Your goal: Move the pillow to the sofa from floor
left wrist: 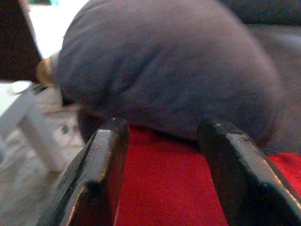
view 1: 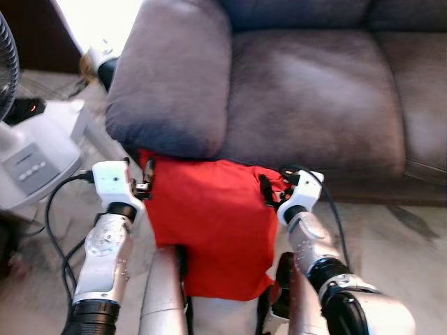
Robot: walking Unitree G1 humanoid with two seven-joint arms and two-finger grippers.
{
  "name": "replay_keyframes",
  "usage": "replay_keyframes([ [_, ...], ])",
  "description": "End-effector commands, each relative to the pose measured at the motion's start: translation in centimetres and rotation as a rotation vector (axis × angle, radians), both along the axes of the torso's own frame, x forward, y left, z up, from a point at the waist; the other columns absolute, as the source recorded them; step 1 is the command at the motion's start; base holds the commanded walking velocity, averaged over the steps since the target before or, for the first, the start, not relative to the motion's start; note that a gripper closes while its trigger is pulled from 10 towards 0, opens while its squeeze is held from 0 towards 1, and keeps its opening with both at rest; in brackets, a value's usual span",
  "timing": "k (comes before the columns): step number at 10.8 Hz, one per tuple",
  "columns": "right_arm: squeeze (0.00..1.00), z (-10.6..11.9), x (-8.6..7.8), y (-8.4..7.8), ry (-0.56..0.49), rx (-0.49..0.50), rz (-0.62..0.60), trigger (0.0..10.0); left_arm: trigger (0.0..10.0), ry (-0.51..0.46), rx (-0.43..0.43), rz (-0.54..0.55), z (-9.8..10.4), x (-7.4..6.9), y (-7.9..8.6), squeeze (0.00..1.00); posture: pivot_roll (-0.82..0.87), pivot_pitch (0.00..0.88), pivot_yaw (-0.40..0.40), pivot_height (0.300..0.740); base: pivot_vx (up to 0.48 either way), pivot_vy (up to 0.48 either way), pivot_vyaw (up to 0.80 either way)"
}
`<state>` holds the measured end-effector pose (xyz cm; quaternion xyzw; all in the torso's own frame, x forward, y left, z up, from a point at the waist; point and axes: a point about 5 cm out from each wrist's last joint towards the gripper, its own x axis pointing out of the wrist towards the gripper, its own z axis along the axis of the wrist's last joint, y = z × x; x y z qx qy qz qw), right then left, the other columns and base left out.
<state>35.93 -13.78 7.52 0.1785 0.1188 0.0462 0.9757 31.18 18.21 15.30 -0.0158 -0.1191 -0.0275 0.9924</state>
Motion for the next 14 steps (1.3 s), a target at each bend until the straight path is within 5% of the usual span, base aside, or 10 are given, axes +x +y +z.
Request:
replay_keyframes([
  [1, 0.0, -1.3, -0.7, 0.3, 0.062, 0.034, 0.008, 10.0, 10.0, 0.002, 0.005, -0.004, 0.2, -0.1, -0.1, 0.0, 0.25, 0.34, 0.014, 0.572, 0.0, 0.0, 0.0],
  [8, 0.0, 2.5, 1.3, 0.1, -0.054, 0.472, 0.015, 10.0, 10.0, -0.035, 0.004, -0.026, 1.7, 0.4, -0.6, 0.0, 0.24, 0.339, 0.008, 0.572, 0.0, 0.0, 0.0],
  [14, 0.0, -0.8, -0.5, 1.1, 0.147, 0.352, 0.118, 10.0, 10.0, -0.02, 0.009, -0.034, 1.6, 0.5, -0.7, 0.0, 0.24, 0.339, 0.006, 0.572, 0.0, 0.0, 0.0],
])
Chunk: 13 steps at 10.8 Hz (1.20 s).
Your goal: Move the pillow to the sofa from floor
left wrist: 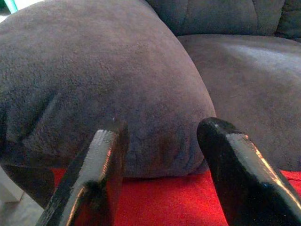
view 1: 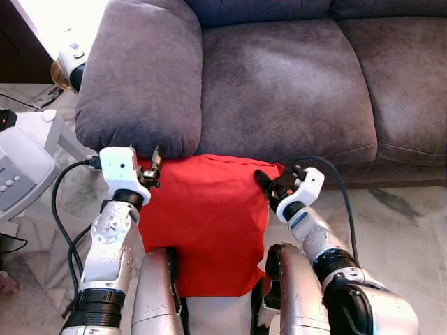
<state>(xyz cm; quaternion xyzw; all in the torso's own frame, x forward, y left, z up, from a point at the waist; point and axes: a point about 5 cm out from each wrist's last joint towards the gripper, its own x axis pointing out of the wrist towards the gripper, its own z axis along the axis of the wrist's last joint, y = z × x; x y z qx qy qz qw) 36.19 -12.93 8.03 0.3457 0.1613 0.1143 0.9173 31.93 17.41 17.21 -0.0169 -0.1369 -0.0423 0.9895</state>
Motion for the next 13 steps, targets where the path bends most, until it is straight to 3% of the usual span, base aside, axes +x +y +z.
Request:
replay_keyframes([
  [1, 0.0, -1.7, -1.1, 0.8, 0.065, 0.004, 0.046, 10.0, 10.0, 0.02, 0.012, -0.003, -0.4, -0.5, 0.2, 0.0, 0.25, 0.344, 0.006, 0.572, 0.0, 0.0, 0.0],
  [2, 0.0, -2.0, -1.5, 1.5, 0.051, 0.035, 0.111, 10.0, 10.0, 0.024, 0.012, -0.003, -0.5, -0.6, 0.1, 0.0, 0.26, 0.345, 0.006, 0.572, 0.0, 0.0, 0.0],
  [3, 0.0, -2.5, -2.1, 2.4, 0.027, 0.006, 0.199, 10.0, 10.0, 0.027, 0.01, -0.004, -0.6, -0.7, 0.0, 0.0, 0.27, 0.347, 0.004, 0.572, 0.0, 0.0, 0.0],
  [6, 0.0, -3.6, -2.9, 2.5, 0.054, 0.006, 0.218, 10.0, 10.0, 0.041, 0.012, 0.005, -1.0, -1.0, 0.3, 0.0, 0.28, 0.353, -0.001, 0.572, 0.0, 0.0, 0.0],
  [8, 0.0, -4.4, -3.2, 1.6, 0.104, -0.06, 0.15, 10.0, 10.0, 0.053, 0.009, 0.002, -1.2, -1.2, -0.1, 0.0, 0.27, 0.362, -0.004, 0.572, 0.0, 0.0, 0.0],
  [9, 0.0, -4.4, -3.2, 1.6, 0.095, -0.045, 0.152, 5.9, 10.0, 0.057, 0.008, 0.0, -1.3, -1.3, -0.2, 0.0, 0.27, 0.363, -0.006, 0.572, 0.0, 0.0, 0.0],
  [10, 0.0, -4.3, -3.2, 1.8, 0.076, -0.032, 0.185, 0.0, 10.0, 0.061, 0.007, 0.0, -1.4, -1.2, -0.2, 0.0, 0.27, 0.362, -0.007, 0.572, 0.0, 0.0, 0.0],
  [13, 0.0, -4.5, -3.3, 1.5, 0.093, -0.025, 0.157, 0.0, 10.0, 0.074, 0.02, -0.002, -1.6, -1.1, -0.3, 0.0, 0.26, 0.361, -0.009, 0.572, 0.0, 0.0, 0.0],
])
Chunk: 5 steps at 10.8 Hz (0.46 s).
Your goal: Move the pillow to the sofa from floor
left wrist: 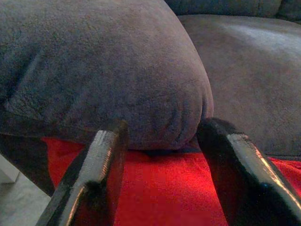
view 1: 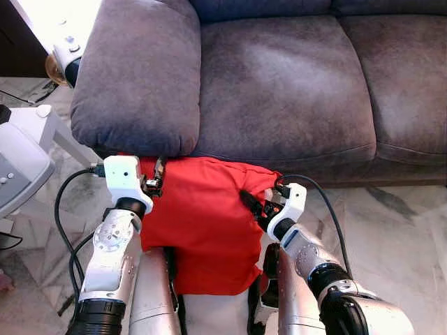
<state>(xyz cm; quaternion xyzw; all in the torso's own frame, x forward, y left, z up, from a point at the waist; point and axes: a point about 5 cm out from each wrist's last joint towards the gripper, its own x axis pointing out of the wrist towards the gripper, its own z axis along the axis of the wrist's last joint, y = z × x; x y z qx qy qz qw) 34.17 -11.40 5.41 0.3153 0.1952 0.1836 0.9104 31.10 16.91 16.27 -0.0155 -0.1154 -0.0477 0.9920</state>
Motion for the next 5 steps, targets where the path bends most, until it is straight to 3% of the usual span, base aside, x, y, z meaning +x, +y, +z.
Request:
replay_keyframes([
  [1, 0.0, -1.89, -1.33, -0.07, 0.084, 0.009, -0.007, 0.0, 10.0, 0.033, 0.019, 0.005, -0.69, -0.28, 0.12, 0.0, 0.26, 0.36, -0.008, 0.572, 0.0, 0.0, 0.0],
  [5, 0.0, -1.91, -1.33, -0.27, 0.086, 0.015, -0.014, 0.0, 10.0, 0.037, 0.018, 0.007, -0.7, 0.01, 0.1, 0.0, 0.25, 0.353, -0.01, 0.572, 0.0, 0.0, 0.0],
])
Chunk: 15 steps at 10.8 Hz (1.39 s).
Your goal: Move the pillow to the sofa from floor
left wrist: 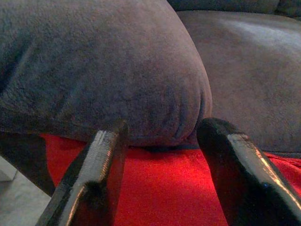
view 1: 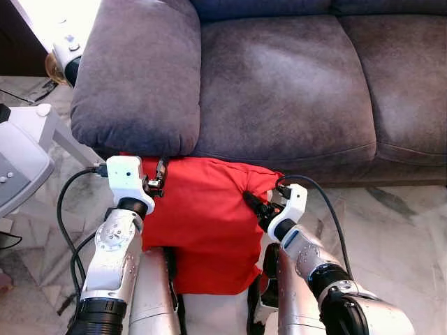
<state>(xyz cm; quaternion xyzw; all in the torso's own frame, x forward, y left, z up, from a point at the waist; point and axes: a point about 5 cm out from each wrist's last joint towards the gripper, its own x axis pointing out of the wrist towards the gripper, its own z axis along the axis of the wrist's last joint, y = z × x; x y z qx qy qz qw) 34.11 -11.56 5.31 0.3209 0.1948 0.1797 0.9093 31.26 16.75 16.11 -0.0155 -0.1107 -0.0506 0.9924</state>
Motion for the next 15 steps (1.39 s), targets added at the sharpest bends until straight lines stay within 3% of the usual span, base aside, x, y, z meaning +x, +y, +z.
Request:
replay_keyframes([
  [1, 0.0, -1.7, -1.2, -0.2, 0.08, 0.004, -0.006, 0.0, 10.0, 0.03, 0.017, 0.01, -0.6, -0.1, 0.2, 0.0, 0.25, 0.35, -0.01, 0.572, 0.0, 0.0, 0.0],
  [15, 0.0, -1.4, -0.8, -0.4, 0.059, -0.092, -0.022, 0.0, 10.0, 0.037, 0.031, 0.016, -0.7, 1.2, 0.6, 0.0, 0.25, 0.3, 0.005, 0.572, 0.0, 0.0, 0.0],
])
